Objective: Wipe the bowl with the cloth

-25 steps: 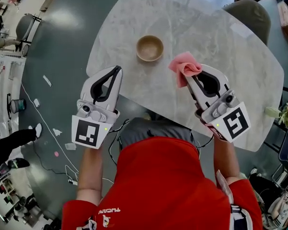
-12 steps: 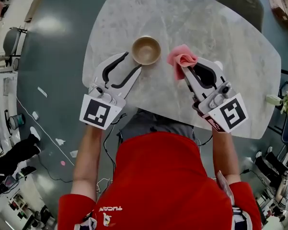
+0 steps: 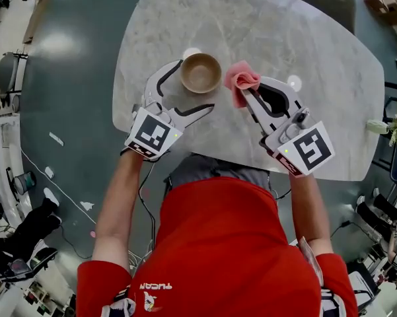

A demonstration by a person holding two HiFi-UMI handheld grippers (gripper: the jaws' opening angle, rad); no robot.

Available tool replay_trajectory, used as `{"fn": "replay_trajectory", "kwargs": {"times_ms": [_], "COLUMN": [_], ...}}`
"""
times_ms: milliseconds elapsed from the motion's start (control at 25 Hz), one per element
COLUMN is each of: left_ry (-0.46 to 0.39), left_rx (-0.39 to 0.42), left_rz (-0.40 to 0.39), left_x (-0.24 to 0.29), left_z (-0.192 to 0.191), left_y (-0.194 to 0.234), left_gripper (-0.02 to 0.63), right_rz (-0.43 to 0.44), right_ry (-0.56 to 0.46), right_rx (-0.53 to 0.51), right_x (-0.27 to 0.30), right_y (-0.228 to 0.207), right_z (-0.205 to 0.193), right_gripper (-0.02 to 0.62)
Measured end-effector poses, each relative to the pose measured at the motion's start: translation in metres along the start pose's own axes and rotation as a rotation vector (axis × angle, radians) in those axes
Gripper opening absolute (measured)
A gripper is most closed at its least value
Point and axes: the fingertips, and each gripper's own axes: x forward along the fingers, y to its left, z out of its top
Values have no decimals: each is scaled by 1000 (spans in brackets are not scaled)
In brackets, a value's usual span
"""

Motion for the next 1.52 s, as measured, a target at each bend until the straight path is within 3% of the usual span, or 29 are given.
{"fn": "replay_trajectory", "kwargs": {"times_ms": [360,560,1320,1520], "left_ry": [118,175,213,206], "left_rx": [-59,-67,-126,-126], "left_rz": [-101,-151,-212,-205], "left_x": [32,40,57,56], "left_z": [-72,-103,-127,-125], "left_y": [18,40,41,40], "left_gripper": [582,586,583,580], "right_rz": [-3,21,103,154], "right_ry": [82,133,336,442], "right_rx": [3,1,-46,-123], "right_x": [36,73,114,130], "right_y": [3,5,-1,3], "right_z": [-21,-28,-89,-108], "right_gripper": [21,21,21,21]}}
